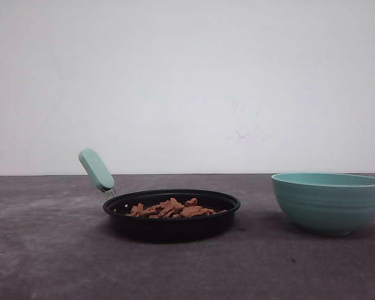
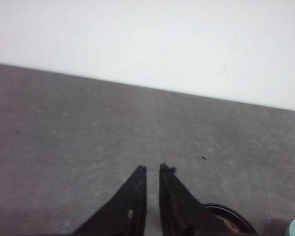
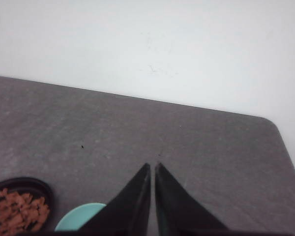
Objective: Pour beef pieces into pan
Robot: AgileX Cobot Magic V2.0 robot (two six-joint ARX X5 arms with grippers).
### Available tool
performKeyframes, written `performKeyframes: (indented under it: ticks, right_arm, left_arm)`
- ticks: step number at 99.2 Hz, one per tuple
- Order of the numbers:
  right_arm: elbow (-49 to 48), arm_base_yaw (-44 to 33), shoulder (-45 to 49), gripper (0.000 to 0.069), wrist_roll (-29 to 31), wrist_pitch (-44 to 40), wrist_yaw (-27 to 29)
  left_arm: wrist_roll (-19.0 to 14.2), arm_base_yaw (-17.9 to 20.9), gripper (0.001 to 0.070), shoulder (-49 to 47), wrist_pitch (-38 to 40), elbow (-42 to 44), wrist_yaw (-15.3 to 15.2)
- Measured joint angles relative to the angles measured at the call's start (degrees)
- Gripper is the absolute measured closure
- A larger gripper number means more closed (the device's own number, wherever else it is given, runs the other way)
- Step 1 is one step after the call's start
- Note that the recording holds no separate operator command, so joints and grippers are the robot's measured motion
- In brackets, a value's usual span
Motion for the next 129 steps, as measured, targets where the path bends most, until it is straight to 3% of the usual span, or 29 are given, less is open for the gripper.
performKeyframes:
  ticks: [22, 93, 108, 129]
  right_arm:
    - [0.00, 0.02, -0.07, 0.0678, -0.52, 0.04, 0.00]
    - [-0.90, -0.50, -3.58, 0.0678, -0.48, -0.81, 1.31]
    - [-10.82, -1.64, -8.48, 0.0678, 0.44, 10.36, 0.90]
    - [-37.62, -8.09, -17.11, 0.0678, 6.05, 30.27, -4.33]
  left_arm:
    - [0.39, 0.00, 0.0688, -2.60, -6.51, -0.15, -1.05]
    - [0.42, 0.00, 0.0688, -4.11, -6.47, -0.15, -1.05]
    - [0.42, 0.00, 0.0688, -4.11, -6.45, -0.15, -1.05]
    - [0.42, 0.00, 0.0688, -4.11, -6.47, -0.15, -1.05]
